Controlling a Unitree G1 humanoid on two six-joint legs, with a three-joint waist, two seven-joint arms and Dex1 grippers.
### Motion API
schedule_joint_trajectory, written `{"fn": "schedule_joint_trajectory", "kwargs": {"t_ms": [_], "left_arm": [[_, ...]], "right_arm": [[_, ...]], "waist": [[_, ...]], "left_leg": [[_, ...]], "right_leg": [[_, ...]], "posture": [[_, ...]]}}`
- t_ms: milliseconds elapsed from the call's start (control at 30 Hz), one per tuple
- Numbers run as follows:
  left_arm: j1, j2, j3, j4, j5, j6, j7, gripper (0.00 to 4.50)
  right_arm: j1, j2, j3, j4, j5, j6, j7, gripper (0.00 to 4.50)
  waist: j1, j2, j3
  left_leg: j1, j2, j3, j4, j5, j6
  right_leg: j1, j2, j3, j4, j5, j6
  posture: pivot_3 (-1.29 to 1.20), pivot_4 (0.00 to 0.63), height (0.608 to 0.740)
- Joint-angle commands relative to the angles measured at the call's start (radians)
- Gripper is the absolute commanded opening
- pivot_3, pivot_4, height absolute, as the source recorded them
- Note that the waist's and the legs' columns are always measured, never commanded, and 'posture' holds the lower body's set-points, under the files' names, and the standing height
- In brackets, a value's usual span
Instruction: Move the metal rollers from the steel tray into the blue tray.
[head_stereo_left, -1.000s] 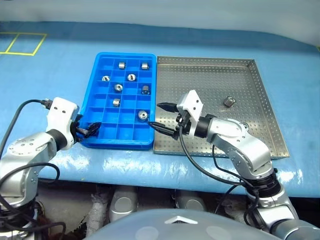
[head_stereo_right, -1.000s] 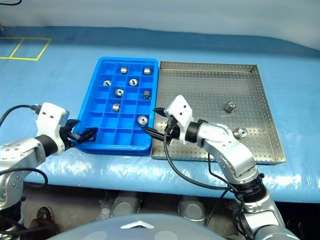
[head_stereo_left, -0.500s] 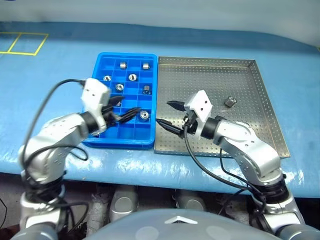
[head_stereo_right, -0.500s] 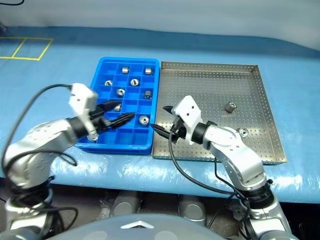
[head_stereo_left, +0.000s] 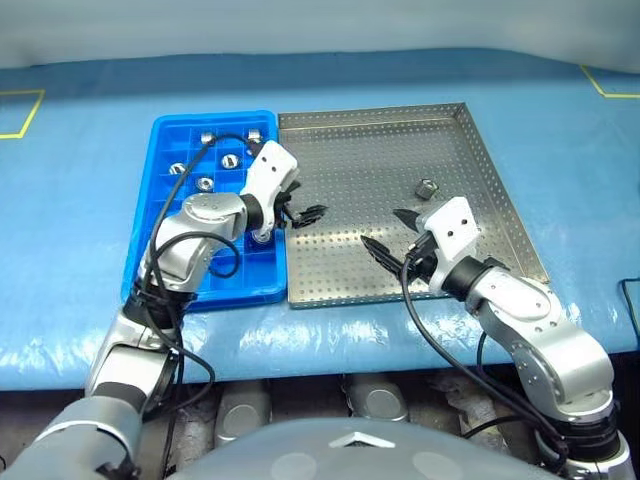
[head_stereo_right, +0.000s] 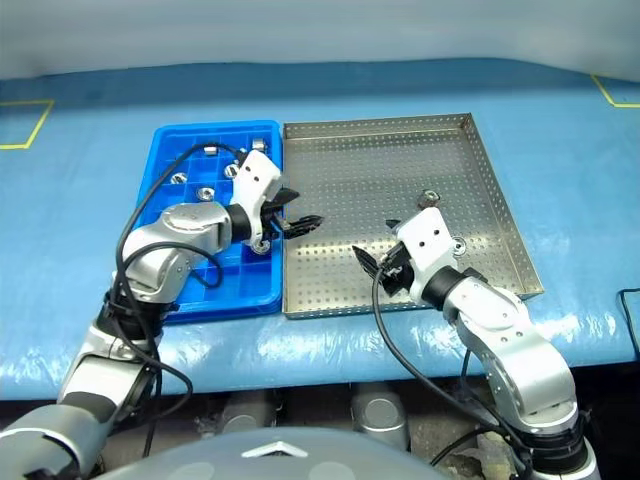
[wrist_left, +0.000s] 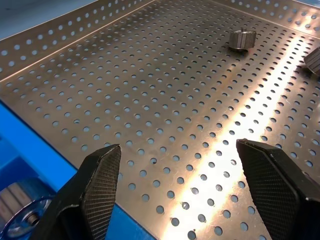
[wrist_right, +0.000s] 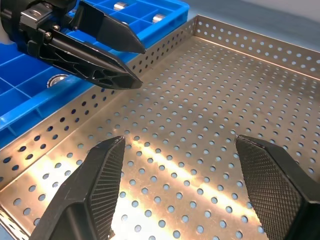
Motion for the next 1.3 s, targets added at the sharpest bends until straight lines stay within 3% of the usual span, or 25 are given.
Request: {"fn": "schedule_joint_trajectory", "kwargs": {"t_ms": [33,400,733,1000,1300], "left_arm": [[-0.085,-0.076,-0.061,0.090,0.020,-0.085,-0.057,3.99],[-0.229,-0.232,-0.273,0.412,0.125,-0.283,-0.321,3.99],[-0.241,-0.314,-0.322,0.574,0.213,-0.374,-0.399,3.99],[-0.259,-0.384,-0.287,0.684,0.284,-0.436,-0.333,3.99],[-0.291,-0.398,-0.169,0.690,0.251,-0.448,-0.321,3.99]], "right_arm": [[0.012,0.012,-0.032,-0.055,-0.017,0.016,-0.046,3.70],[0.156,0.000,-0.125,-0.158,-0.070,0.174,-0.150,3.70],[0.274,0.034,-0.207,-0.207,-0.066,0.209,-0.157,3.70],[0.270,0.043,-0.211,-0.232,-0.064,0.210,-0.153,3.70],[0.267,0.047,-0.209,-0.231,-0.067,0.207,-0.153,3.70]], "waist": [[-0.004,0.000,0.000],[-0.078,0.001,0.000],[-0.161,0.001,0.000],[-0.203,0.001,0.000],[-0.232,0.000,0.001]], "left_leg": [[0.000,0.000,0.000,0.001,0.000,0.000],[0.000,0.000,0.002,-0.001,-0.001,0.002],[0.000,0.000,0.004,0.001,-0.001,0.002],[0.000,-0.001,0.005,0.000,-0.001,0.002],[0.001,-0.001,0.010,0.000,-0.001,0.002]], "right_leg": [[0.000,0.000,0.000,0.000,0.000,0.000],[-0.001,0.001,0.003,0.000,0.000,0.001],[-0.001,0.000,0.005,0.000,0.000,0.002],[-0.001,0.001,0.006,-0.001,0.000,0.003],[-0.002,0.000,0.012,-0.001,0.000,0.003]], "posture": [[-0.21,0.150,0.740],[-0.31,0.150,0.740],[-0.36,0.150,0.740],[-0.37,0.150,0.740],[-0.36,0.150,0.740]]}}
